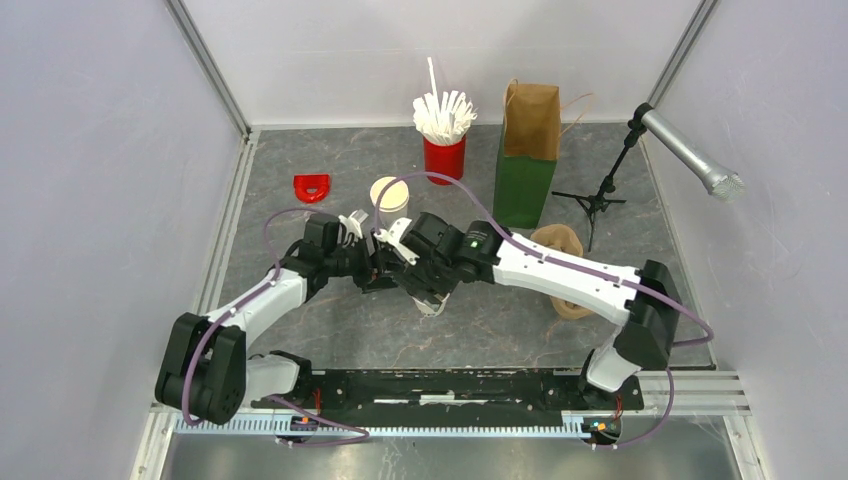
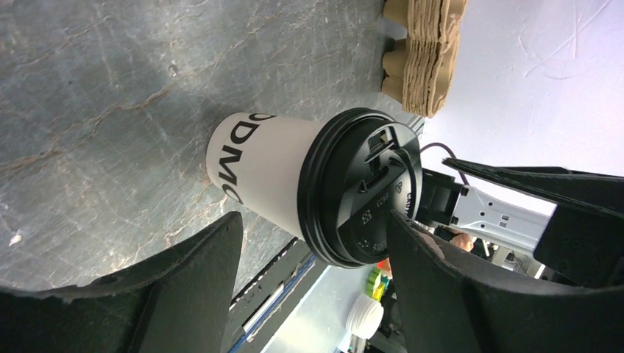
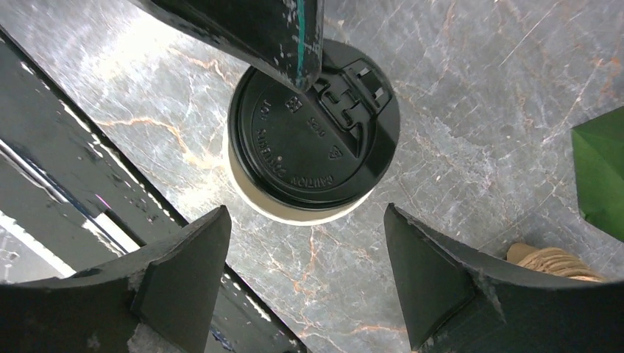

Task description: Pack the takeout coffee

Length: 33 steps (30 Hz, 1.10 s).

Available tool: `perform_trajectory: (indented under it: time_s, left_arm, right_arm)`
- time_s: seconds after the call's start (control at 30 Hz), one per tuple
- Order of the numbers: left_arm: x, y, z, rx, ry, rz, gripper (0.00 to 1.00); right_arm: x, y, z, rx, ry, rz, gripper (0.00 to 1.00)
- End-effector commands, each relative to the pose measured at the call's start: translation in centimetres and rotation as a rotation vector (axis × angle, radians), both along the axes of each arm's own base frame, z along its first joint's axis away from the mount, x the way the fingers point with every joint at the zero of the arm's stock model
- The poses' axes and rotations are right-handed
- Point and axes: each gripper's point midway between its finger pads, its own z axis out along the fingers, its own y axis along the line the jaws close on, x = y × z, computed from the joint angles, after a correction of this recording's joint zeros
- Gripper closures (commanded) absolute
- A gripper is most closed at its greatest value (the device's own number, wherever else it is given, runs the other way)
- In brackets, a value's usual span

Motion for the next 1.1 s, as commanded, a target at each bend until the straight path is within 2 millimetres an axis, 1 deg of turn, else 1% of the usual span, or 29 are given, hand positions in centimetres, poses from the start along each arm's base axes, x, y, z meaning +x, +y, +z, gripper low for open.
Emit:
perform_trajectory:
  time_s: [0.0, 0.07, 0.13, 0.2, 0.3, 0.5, 0.63, 0.8, 0.93, 1.07]
  left_arm:
    - [1.7, -0.9, 1.7, -0.012, -0.087, 0.002, 0.23]
    - [1.8, -0.9, 1.5, -0.003, -0.084, 0.004, 0.24]
    - [1.8, -0.9, 1.1, 0.017, -0.085, 0.007, 0.25]
    - [1.8, -1.0, 0.9, 0.040, -0.093, 0.006, 0.25]
    - [1.8, -1.2, 0.9, 0.068, -0.104, -0.003, 0.26]
    - [1.6, -1.9, 0.9, 0.092, -0.124, -0.028, 0.27]
    - [1.1, -2.1, 0.5, 0.124, -0.130, -0.047, 0.29]
    - [0.8, -2.3, 0.5, 0.153, -0.148, -0.063, 0.33]
    - [0.5, -2.6, 0.7, 0.175, -0.178, -0.076, 0.34]
    - [0.1, -2.8, 0.8, 0.179, -0.187, -0.091, 0.35]
  right_arm:
    - [0.8, 1.1, 4.6, 0.191, -0.086, -0.042, 0.17]
    - [1.4, 0.9, 5.8, 0.277, -0.108, -0.092, 0.18]
    - [2.4, 0.3, 6.0, 0.342, -0.128, -0.164, 0.19]
    - [3.4, -0.4, 5.8, 0.392, -0.148, -0.246, 0.20]
    - [3.9, -1.1, 5.2, 0.457, -0.151, -0.329, 0.20]
    - [4.9, -1.7, 5.0, 0.596, -0.173, -0.456, 0.19]
    - [5.2, -2.2, 3.7, 0.622, -0.160, -0.505, 0.19]
    - [4.9, -2.1, 2.2, 0.636, -0.125, -0.512, 0.20]
    - [4.7, -1.5, 1.9, 0.685, -0.113, -0.501, 0.21]
    - [4.7, -1.8, 1.2, 0.673, -0.108, -0.513, 0.22]
